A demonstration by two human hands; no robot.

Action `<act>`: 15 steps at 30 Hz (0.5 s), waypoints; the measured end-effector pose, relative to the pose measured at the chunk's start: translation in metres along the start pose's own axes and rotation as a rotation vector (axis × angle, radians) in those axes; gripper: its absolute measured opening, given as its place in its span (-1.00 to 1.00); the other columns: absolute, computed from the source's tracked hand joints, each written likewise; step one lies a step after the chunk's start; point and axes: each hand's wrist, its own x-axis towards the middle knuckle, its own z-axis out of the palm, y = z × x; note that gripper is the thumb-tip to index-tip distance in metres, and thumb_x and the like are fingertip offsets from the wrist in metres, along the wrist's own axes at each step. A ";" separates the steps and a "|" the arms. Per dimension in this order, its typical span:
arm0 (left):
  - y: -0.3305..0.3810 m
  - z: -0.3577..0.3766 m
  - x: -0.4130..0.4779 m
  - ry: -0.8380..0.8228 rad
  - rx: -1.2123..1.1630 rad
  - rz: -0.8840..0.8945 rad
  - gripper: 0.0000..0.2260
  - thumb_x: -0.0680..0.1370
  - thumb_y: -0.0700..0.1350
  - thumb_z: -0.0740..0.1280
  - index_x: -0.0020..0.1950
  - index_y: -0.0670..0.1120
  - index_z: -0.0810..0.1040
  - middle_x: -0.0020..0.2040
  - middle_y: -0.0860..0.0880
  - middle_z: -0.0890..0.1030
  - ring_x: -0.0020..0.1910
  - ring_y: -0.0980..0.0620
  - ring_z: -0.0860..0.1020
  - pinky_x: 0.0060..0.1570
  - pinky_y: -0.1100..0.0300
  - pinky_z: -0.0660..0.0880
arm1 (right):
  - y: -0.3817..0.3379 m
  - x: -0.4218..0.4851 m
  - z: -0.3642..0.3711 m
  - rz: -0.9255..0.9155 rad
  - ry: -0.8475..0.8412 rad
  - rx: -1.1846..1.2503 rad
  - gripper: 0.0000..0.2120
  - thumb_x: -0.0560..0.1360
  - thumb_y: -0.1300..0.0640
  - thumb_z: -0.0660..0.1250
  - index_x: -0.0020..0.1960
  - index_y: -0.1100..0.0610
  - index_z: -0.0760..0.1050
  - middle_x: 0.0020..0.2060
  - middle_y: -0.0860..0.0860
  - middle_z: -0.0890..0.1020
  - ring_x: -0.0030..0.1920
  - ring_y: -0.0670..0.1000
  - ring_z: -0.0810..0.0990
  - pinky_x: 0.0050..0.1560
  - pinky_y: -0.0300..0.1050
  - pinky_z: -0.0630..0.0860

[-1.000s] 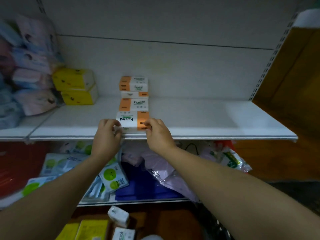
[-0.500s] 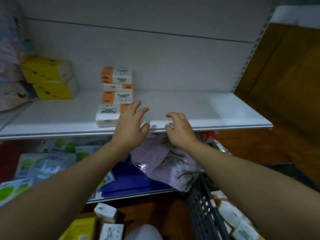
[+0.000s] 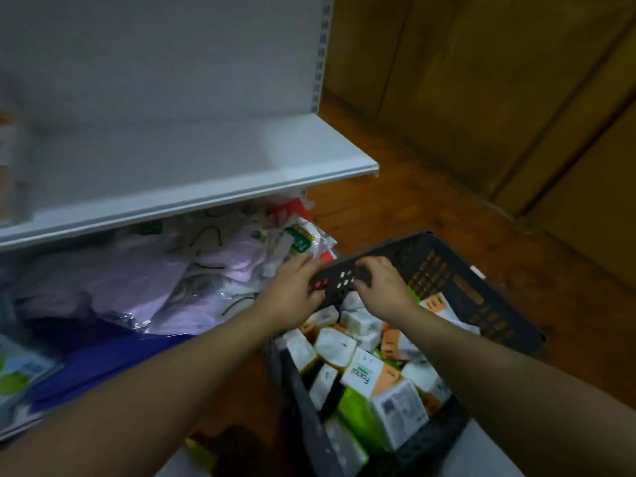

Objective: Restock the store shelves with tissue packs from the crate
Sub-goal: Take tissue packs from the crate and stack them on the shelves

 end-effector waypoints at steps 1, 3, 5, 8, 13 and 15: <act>0.006 0.016 0.006 -0.052 -0.004 -0.021 -0.47 0.49 -0.05 0.33 0.44 -0.05 0.30 0.46 -0.08 0.25 0.42 -0.08 0.26 0.38 0.10 0.24 | 0.021 -0.005 0.001 0.043 -0.025 -0.006 -0.64 0.58 0.10 0.23 0.36 0.11 0.33 0.31 0.10 0.35 0.25 0.12 0.41 0.20 -0.03 0.40; 0.015 0.047 0.014 -0.192 -0.014 -0.080 -0.47 0.52 -0.02 0.31 0.45 -0.06 0.27 0.46 -0.08 0.25 0.42 -0.08 0.26 0.38 0.07 0.26 | 0.059 -0.015 0.009 0.115 -0.131 -0.025 -0.60 0.58 0.06 0.22 0.39 0.09 0.30 0.36 0.11 0.32 0.26 0.13 0.41 0.17 -0.04 0.41; 0.023 0.081 0.020 -0.350 -0.021 -0.133 -0.50 0.53 -0.03 0.30 0.44 -0.11 0.29 0.40 -0.11 0.33 0.36 -0.10 0.34 0.25 0.16 0.33 | 0.092 -0.024 0.018 0.187 -0.310 -0.046 -0.54 0.56 0.03 0.25 0.43 0.10 0.28 0.33 0.13 0.37 0.14 0.13 0.49 -0.06 -0.12 0.43; 0.035 0.127 0.021 -0.609 -0.035 -0.242 -0.49 0.54 -0.05 0.32 0.44 -0.13 0.27 0.34 -0.17 0.41 0.20 -0.15 0.50 -0.04 0.17 0.42 | 0.126 -0.037 0.039 0.259 -0.614 -0.128 -0.44 0.58 0.04 0.25 0.50 0.15 0.16 0.42 0.13 0.30 0.29 0.15 0.43 0.08 -0.07 0.44; 0.047 0.191 0.015 -0.879 0.058 -0.333 -0.37 0.54 0.08 0.30 0.49 -0.16 0.16 0.49 -0.15 0.23 0.39 -0.12 0.33 0.26 0.10 0.34 | 0.154 -0.049 0.060 0.248 -0.825 -0.251 -0.42 0.57 0.06 0.28 0.49 0.19 0.16 0.43 0.15 0.29 0.34 0.16 0.37 0.25 -0.03 0.39; 0.047 0.207 0.010 -0.940 0.092 -0.342 -0.35 0.50 0.13 0.33 0.47 -0.16 0.23 0.47 -0.13 0.27 0.40 -0.12 0.32 0.30 0.08 0.32 | 0.162 -0.051 0.064 0.244 -0.827 -0.281 -0.43 0.54 0.07 0.31 0.47 0.18 0.20 0.40 0.15 0.34 0.32 0.15 0.39 0.20 -0.05 0.40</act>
